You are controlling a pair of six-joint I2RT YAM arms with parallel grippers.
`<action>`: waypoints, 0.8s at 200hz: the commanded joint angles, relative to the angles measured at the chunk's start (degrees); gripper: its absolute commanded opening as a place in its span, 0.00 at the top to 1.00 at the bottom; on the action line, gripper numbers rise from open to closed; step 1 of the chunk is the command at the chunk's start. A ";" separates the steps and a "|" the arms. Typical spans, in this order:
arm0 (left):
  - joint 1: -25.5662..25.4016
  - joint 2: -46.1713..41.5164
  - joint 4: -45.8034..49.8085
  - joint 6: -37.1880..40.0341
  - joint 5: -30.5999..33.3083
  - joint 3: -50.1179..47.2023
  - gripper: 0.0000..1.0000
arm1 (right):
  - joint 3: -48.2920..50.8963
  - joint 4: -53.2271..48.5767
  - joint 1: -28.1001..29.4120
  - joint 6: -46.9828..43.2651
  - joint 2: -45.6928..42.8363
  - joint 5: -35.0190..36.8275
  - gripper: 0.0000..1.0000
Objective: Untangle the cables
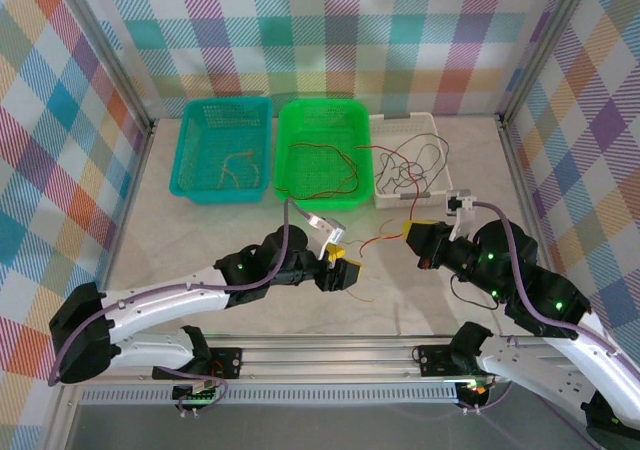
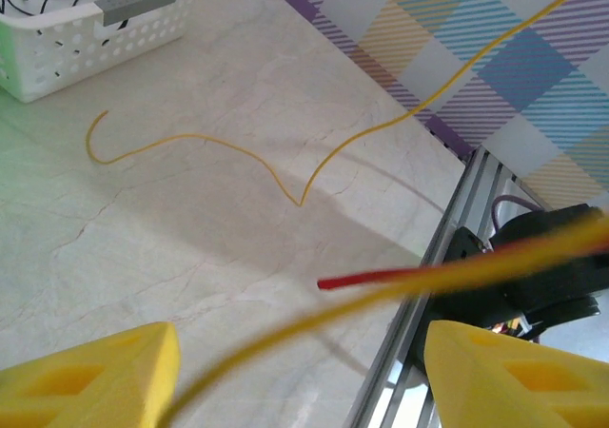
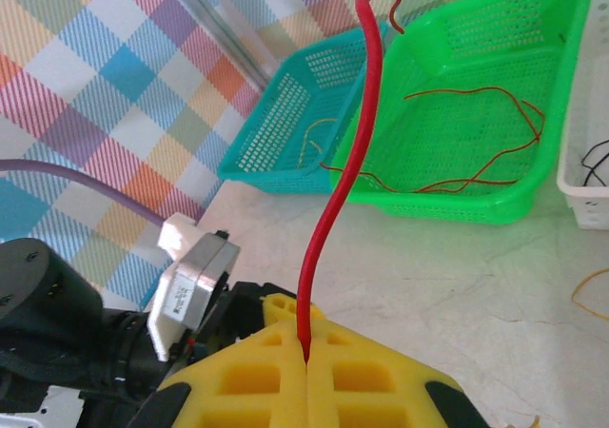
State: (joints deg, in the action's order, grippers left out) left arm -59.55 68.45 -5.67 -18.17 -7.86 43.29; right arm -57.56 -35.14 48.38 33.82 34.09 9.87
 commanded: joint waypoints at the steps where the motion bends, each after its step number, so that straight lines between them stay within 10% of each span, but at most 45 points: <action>1: -0.04 0.82 -4.33 0.76 -0.03 -0.19 0.32 | -1.24 3.05 -0.12 0.26 0.30 -2.43 1.00; 101: -0.07 -9.51 1.96 0.37 2.71 -1.52 1.00 | 1.22 2.27 -0.13 1.16 -1.64 2.75 1.00; 160: 0.37 -21.39 13.96 -0.95 14.11 2.37 1.00 | 2.19 -3.13 -0.14 2.87 -3.00 12.52 1.00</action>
State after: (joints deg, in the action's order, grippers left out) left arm -59.55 52.38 0.62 -18.46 -2.09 42.50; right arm -56.21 -35.46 48.38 35.35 31.62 15.86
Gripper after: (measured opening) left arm 0.055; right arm 0.066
